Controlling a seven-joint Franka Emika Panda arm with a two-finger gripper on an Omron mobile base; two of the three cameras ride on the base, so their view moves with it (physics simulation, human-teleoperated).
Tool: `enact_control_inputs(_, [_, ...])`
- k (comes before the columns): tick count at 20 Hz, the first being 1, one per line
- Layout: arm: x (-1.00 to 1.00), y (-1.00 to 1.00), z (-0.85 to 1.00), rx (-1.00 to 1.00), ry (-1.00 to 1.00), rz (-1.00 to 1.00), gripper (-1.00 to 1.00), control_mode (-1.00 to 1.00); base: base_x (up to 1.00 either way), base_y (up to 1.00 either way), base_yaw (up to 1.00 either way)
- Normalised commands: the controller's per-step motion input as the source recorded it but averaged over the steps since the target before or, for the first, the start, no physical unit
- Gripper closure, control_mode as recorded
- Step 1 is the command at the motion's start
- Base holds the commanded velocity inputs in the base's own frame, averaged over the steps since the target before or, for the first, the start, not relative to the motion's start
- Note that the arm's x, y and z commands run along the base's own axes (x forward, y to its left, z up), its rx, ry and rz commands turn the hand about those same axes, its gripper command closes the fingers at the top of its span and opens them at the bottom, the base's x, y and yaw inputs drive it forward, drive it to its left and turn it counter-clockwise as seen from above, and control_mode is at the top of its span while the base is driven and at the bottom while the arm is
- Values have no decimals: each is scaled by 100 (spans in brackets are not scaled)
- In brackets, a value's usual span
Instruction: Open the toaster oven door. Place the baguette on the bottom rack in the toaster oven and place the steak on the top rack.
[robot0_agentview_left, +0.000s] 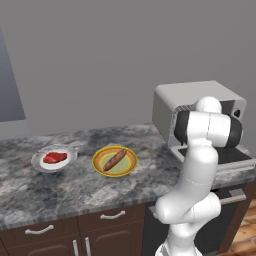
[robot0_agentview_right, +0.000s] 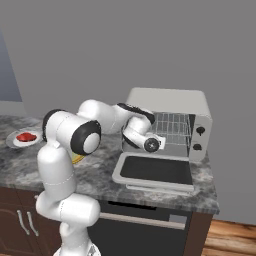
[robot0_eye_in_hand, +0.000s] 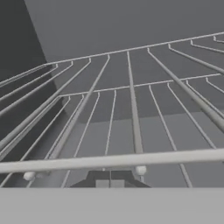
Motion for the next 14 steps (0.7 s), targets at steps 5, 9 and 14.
enact_control_inputs(5, [42,0,-40,-2,2,0,100,-100,0,0,0])
enact_control_inputs(9, [39,-1,-51,-7,18,0,100,-100,0,0,0])
enact_control_inputs(14, [5,-24,-59,-14,52,0,100,-100,0,0,0])
